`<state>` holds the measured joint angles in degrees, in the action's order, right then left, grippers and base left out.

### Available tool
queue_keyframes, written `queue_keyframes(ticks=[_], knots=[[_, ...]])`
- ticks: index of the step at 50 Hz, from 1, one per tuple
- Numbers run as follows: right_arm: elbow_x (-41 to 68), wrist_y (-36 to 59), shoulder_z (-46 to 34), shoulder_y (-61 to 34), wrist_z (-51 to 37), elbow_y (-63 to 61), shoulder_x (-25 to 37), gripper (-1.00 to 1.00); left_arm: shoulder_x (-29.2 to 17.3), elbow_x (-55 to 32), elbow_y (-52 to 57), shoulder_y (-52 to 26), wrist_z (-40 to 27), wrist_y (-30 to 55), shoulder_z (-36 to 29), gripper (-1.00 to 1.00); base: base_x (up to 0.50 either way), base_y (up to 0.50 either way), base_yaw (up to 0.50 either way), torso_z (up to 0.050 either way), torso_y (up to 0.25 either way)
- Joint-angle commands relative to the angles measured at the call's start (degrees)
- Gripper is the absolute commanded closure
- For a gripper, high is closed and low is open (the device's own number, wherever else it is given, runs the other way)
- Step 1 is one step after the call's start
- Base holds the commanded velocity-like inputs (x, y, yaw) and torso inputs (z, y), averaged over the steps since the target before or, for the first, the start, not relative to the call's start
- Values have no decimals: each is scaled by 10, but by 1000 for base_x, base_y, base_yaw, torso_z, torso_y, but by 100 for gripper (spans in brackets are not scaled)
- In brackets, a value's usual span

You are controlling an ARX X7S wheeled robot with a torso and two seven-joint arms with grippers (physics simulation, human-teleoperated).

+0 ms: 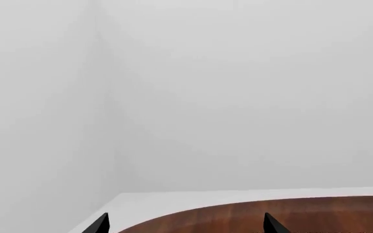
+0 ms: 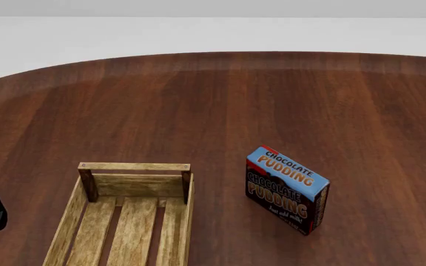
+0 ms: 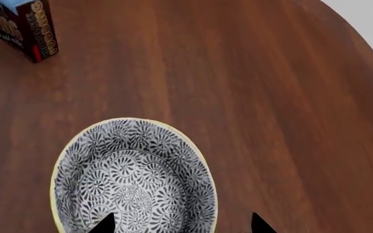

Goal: Stack the left bowl on the right bowl and place them in the tray.

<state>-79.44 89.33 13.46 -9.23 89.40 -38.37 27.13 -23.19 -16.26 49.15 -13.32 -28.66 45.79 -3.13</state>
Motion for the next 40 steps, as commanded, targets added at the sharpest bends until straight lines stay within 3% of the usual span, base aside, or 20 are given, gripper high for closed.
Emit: queue_keyframes(ticks=[1,23,40], knots=[[27,-22,34,-15,-29,33,-19,-100,-2,2,-2,1,-2,-2,-5,-100,0,0,0,0,0],[197,-138,204,12,-190,77,-119,-100,-5,1,-2,5,-6,-8,-6,-100,0,0,0,0,0],[260,-205,269,36,-257,110,-156,-100,-7,1,4,-1,-11,0,-16,-100,0,0,0,0,0]])
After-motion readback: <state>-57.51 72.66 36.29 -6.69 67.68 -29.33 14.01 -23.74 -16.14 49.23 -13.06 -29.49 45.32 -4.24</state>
